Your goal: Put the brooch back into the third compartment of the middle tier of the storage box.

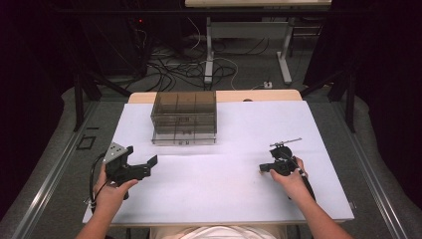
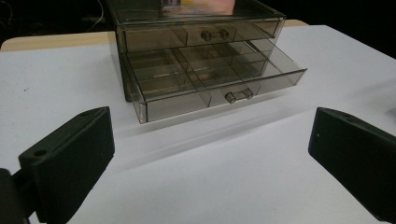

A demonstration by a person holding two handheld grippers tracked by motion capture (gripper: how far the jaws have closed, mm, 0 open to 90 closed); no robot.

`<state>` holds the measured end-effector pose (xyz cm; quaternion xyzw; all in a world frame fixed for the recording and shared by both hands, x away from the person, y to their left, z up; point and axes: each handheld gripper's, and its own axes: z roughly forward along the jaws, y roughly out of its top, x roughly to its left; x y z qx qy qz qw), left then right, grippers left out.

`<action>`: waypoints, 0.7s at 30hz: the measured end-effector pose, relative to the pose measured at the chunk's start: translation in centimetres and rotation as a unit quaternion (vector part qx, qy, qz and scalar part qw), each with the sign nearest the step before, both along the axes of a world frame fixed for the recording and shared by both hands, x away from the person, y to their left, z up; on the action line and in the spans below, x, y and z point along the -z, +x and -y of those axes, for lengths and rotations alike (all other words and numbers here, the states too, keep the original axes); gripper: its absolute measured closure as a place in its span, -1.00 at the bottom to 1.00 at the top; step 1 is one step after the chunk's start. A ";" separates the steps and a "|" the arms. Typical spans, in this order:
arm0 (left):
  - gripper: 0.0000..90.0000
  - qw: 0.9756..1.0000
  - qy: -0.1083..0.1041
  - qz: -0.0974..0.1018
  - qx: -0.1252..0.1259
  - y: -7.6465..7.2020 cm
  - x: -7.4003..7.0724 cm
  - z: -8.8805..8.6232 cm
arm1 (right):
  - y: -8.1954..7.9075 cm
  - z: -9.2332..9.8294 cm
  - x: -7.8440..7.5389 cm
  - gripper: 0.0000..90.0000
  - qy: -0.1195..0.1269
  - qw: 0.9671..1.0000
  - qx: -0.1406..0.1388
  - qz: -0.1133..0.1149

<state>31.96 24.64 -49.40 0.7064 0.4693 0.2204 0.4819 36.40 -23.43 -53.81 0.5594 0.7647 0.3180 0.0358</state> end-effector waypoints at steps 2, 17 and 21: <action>-0.99 1.000 0.000 0.000 0.000 0.0 0.0 0.0 | 0.0 0.0 0.0 1.00 0.001 1.000 0.001 -0.002; -0.99 1.000 0.000 0.000 0.001 0.0 0.0 0.0 | 0.0 -0.1 -0.1 1.00 0.003 1.000 -0.006 -0.002; -0.99 1.000 -0.001 -0.001 0.001 0.0 0.0 0.0 | -0.1 -0.2 -0.1 1.00 0.001 1.000 -0.007 0.002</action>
